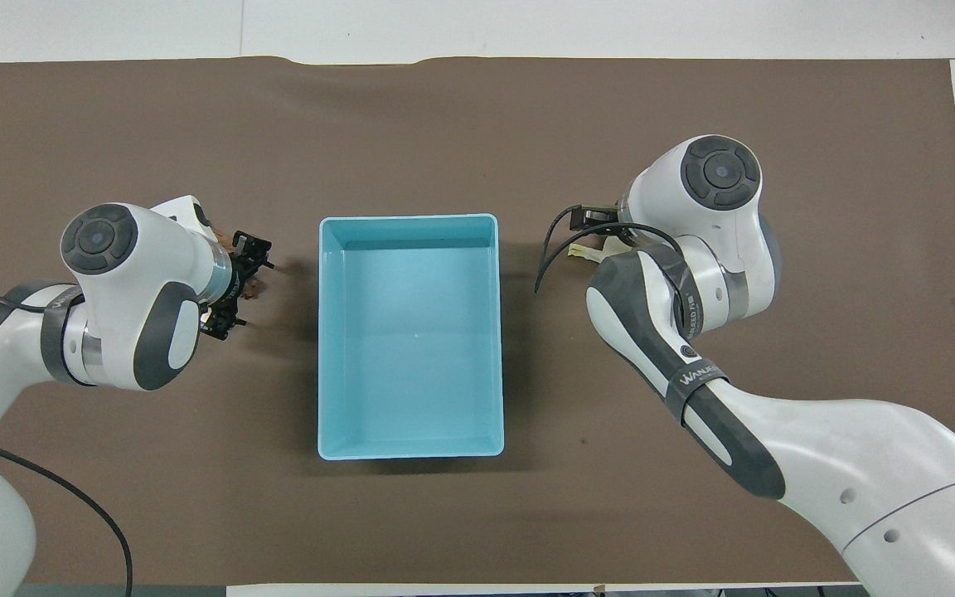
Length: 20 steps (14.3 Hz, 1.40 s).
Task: Put all toys into storage box
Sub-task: 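Grasp the brown horse with the left gripper while the right gripper grasps the cream horse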
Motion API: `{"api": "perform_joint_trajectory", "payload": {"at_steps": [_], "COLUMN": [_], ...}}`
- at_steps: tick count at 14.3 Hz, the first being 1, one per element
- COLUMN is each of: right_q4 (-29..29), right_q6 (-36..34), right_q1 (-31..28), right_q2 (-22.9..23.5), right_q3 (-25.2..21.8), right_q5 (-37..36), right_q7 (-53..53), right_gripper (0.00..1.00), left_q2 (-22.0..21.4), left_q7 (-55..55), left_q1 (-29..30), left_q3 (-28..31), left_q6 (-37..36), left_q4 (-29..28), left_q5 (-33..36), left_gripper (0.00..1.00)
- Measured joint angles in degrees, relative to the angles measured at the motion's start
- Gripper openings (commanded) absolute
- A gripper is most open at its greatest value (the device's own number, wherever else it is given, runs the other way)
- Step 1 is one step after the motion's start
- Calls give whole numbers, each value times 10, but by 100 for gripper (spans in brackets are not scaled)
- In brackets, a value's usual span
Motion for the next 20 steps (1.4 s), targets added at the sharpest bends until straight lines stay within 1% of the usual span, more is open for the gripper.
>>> {"api": "perform_joint_trajectory", "payload": {"at_steps": [5,6,7,8,9,10,11,12,14,15,18,20], "right_q4": [-26,-28,-30,-31,-31,-32,-32,-32,-31,-31,-16,24], "right_q6": [30,31,32,33,33,33,34,34,34,34,21,-32], "right_q1": [3,3,3,3,3,3,3,2,2,2,1,-2], "right_q2": [7,7,7,7,7,7,7,7,7,6,5,-2], "right_q3": [0,0,0,-1,-1,-1,-1,-1,-1,-1,-3,-8], "right_q5": [-13,-15,-17,-18,-18,-18,-18,-18,-18,-18,-18,-18], "right_q7": [0,0,0,0,0,0,0,0,0,0,0,0], "right_gripper": [99,89,67,40,13,0,0,0,0,0,0,0], "left_q2": [2,2,2,2,2,2,2,2,2,1,0,0], "left_q7": [-1,-1,-1,-1,-1,-1,-1,-1,-1,-1,-1,-1], "left_q1": [3,3,4,5,5,6,6,6,7,7,7,7], "left_q3": [7,8,8,8,8,8,8,9,12,13,13,13], "left_q6": [2,2,2,2,2,2,2,2,2,1,0,0], "left_q4": [1,2,2,2,2,2,2,2,2,2,2,2], "left_q5": [17,18,18,19,19,19,19,19,19,19,19,19], "left_gripper": [100,100,98,93,85,80,74,60,28,20,10,7]}}
